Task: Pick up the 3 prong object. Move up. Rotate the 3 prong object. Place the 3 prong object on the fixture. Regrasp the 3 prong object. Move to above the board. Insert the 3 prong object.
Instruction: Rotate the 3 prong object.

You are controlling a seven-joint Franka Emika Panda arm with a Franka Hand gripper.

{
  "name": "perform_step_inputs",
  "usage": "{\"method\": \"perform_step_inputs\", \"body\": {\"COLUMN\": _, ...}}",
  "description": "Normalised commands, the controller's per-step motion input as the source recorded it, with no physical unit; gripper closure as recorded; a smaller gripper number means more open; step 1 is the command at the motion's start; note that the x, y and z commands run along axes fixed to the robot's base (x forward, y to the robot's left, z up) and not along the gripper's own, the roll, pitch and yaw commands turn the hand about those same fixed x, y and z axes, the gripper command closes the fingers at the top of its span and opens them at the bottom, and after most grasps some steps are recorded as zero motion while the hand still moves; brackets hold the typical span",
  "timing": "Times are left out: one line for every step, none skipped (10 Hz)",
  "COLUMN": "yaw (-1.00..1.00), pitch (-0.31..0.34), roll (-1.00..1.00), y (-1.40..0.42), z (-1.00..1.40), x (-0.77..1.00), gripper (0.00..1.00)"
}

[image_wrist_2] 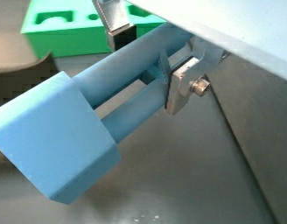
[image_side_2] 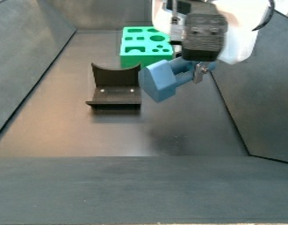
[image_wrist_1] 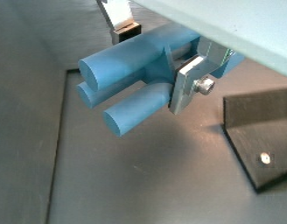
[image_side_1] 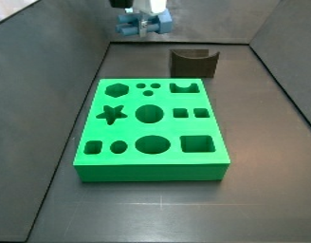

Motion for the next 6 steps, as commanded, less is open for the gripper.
{"method": "perform_step_inputs", "body": {"yaw": -1.0, "pitch": -0.001, "roll": 0.0, "y": 0.01, "z": -0.01, "x": 0.0, "gripper": 1.0}}
{"method": "perform_step_inputs", "body": {"yaw": -1.0, "pitch": -0.001, "roll": 0.0, "y": 0.01, "z": -0.01, "x": 0.0, "gripper": 1.0}}
{"method": "perform_step_inputs", "body": {"yaw": -1.0, "pitch": -0.001, "roll": 0.0, "y": 0.01, "z": -0.01, "x": 0.0, "gripper": 1.0}}
{"method": "perform_step_inputs", "body": {"yaw": -1.0, "pitch": -0.001, "roll": 0.0, "y": 0.01, "z": -0.01, "x": 0.0, "gripper": 1.0}}
{"method": "perform_step_inputs", "body": {"yaw": -1.0, "pitch": -0.001, "roll": 0.0, "y": 0.01, "z": -0.01, "x": 0.0, "gripper": 1.0}}
{"method": "perform_step_inputs", "body": {"yaw": -1.0, "pitch": -0.001, "roll": 0.0, "y": 0.01, "z": -0.01, "x": 0.0, "gripper": 1.0}}
